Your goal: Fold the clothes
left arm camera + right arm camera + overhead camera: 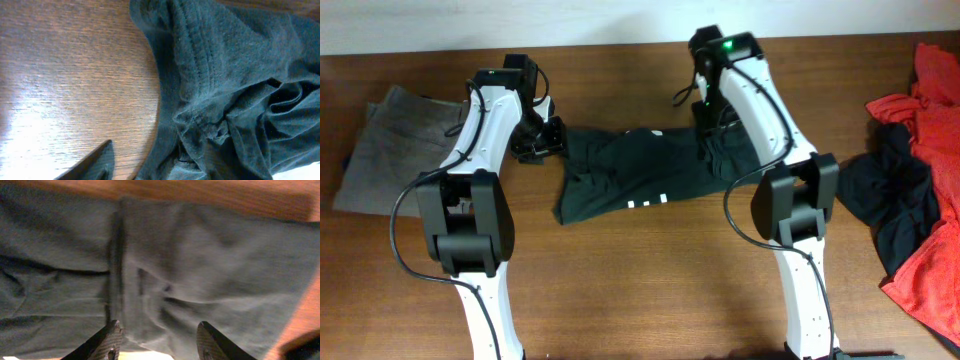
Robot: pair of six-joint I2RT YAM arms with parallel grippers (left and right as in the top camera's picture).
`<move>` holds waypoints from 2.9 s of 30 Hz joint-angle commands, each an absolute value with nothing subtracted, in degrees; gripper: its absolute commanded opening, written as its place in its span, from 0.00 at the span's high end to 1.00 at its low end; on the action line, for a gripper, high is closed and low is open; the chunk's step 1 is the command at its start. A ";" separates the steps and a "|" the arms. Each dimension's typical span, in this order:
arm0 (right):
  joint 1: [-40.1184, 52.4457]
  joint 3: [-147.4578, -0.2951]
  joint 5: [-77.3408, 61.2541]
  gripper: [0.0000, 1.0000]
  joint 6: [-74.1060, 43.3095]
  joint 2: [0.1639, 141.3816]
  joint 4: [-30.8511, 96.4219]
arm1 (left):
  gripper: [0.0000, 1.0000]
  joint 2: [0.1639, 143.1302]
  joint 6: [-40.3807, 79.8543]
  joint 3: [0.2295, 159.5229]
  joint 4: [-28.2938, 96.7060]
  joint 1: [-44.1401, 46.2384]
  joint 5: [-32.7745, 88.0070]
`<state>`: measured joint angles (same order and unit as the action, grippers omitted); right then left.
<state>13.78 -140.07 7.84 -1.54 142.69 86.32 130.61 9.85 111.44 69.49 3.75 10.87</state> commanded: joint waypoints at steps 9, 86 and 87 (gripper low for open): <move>7.66 -142.85 7.92 0.47 -3.49 139.22 88.47 | 0.25 130.37 9.30 109.58 66.35 3.99 13.13; -1.50 -142.82 6.42 0.44 -4.75 139.22 91.74 | 0.99 123.50 4.73 120.53 66.19 18.63 11.11; -1.61 -142.82 6.42 0.44 -4.75 139.22 91.74 | 0.99 123.50 4.73 121.12 65.84 19.31 11.11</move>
<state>-1.34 -141.75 6.70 -4.69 141.67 91.37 125.03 4.16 117.99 66.57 17.74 10.07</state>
